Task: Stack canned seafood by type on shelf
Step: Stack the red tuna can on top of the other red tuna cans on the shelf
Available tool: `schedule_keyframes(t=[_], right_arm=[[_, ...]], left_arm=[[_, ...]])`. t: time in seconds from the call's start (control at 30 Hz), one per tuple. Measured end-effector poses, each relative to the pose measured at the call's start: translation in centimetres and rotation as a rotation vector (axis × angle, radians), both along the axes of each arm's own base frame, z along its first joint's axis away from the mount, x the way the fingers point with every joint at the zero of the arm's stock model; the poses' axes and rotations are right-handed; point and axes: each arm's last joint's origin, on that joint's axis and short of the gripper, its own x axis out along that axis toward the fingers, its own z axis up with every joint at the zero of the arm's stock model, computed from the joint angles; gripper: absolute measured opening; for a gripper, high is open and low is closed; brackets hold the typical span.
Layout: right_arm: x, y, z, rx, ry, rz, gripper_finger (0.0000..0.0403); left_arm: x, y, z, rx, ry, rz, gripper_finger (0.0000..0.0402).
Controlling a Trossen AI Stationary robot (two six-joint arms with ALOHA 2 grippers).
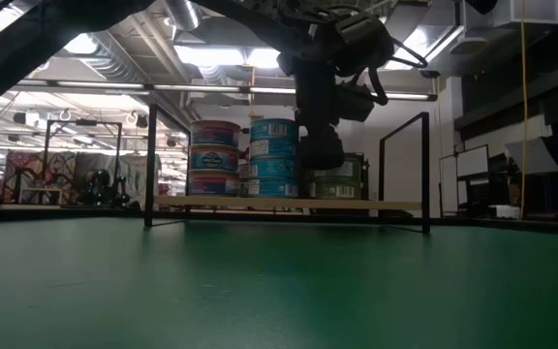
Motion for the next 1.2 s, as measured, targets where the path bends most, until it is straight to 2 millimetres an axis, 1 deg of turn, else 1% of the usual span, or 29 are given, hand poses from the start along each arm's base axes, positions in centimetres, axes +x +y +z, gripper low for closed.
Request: schedule_keyframes(t=[0.23, 0.67, 0.8, 0.87, 0.97, 1.2], right_arm=[[0.0, 0.0, 0.0, 0.0, 0.0, 0.0, 0.0117], [0.0, 0.0, 0.0, -0.002, -0.001, -0.002, 0.0117], [0.0, -0.2, 0.0, -0.056, -0.003, -0.015, 0.0117], [0.3, -0.9, 0.0, -0.093, 0.0, -0.035, 0.0117], [0.5, -2.4, 0.2, -0.122, 0.003, -0.092, 0.0117], [0.0, -7.9, 1.1, -0.199, 0.009, -0.217, 0.0117]], left_arm=[[0.0, 0.0, 0.0, -0.005, -0.035, 0.018, 0.0165], [0.0, -0.1, 0.0, -0.005, -0.036, 0.018, 0.0166], [0.0, -0.3, 0.0, -0.006, -0.036, 0.015, 0.0166], [0.0, -0.4, 0.0, -0.006, -0.036, 0.013, 0.0166], [0.0, -0.5, 0.0, -0.006, -0.037, 0.01, 0.0166], [0.0, -0.5, 0.0, -0.006, -0.037, 0.01, 0.0166]])
